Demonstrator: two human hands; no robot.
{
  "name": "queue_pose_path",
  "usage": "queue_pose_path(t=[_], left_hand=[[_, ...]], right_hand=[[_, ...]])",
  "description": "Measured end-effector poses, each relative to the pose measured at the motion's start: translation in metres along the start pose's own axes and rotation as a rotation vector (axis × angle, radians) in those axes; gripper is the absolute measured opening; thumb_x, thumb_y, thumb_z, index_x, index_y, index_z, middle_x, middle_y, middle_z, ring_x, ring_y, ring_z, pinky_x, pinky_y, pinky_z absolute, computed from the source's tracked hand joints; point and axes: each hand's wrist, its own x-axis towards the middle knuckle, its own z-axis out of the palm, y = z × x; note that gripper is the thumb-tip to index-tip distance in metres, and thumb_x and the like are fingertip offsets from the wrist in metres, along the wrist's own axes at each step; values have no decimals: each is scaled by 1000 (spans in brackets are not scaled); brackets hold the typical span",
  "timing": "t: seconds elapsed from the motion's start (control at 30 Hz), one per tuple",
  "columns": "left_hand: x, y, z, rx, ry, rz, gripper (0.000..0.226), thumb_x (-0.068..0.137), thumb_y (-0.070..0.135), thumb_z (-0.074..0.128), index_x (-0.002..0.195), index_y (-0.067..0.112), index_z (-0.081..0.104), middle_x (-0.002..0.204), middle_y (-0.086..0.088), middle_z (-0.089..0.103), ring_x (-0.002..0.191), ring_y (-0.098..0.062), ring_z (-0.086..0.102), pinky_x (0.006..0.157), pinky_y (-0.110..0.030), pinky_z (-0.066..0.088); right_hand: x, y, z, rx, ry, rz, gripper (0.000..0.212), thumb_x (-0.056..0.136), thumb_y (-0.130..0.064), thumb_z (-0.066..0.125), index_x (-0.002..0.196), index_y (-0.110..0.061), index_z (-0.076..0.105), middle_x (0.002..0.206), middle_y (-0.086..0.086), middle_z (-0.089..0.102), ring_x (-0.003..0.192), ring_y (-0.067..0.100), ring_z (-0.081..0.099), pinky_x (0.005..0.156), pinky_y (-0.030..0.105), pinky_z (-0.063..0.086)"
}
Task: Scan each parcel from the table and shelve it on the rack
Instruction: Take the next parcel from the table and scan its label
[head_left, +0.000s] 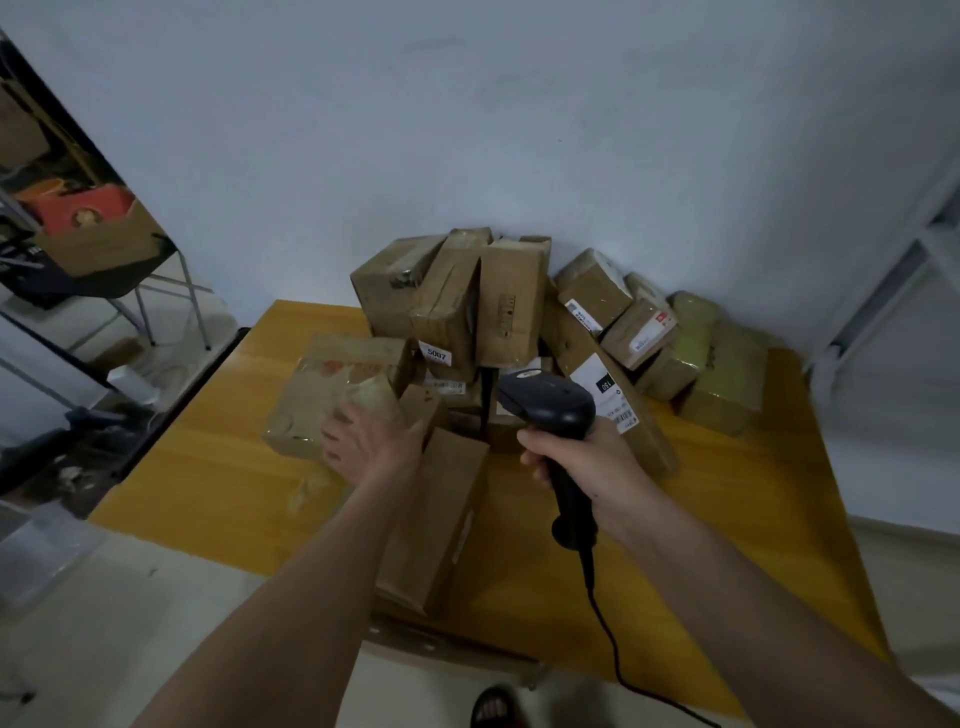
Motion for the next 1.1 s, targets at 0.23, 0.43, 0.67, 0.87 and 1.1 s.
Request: queue_pose_path(t=[0.23,0.43,0.67,0.87,1.1], left_hand=[[21,14,-3,-204,-96,41,98,59,34,84,139,12,32,131,-17,46,124,-36,43,104,-49,39],[-7,35,9,-574,-450,272,95,68,30,86,145,24,31,133,-1,42,122,-23,46,96,-44,51],[-61,51,57,-485,-829,349,85,69,23,87,141,25,40,132,2,47,122,-23,48,101,-41,47],[-95,49,94,-434,-1060,245,84,70,25,86,141,28,41,134,1,45,123,-26,47,97,-42,48],[-116,17,139,83,-655,582,94,69,28,83,146,32,29,143,-4,35,133,-28,33,112,-49,32]], right_hand=[[11,1,18,29,79,18,17,83,-11,72,99,-7,68,72,3,69,61,11,61,64,25,52],[3,-1,3,86,191,-3,10,82,-11,73,91,-10,68,70,5,69,59,14,61,60,25,52],[-20,20,-46,124,358,14,14,82,-11,74,93,-4,68,67,7,67,55,15,59,54,25,50],[-40,45,-81,193,458,58,6,82,-7,72,82,-3,68,64,8,66,53,18,56,57,29,49],[-55,67,-98,225,516,113,6,83,-7,72,86,-2,69,67,9,66,53,18,55,57,28,50]])
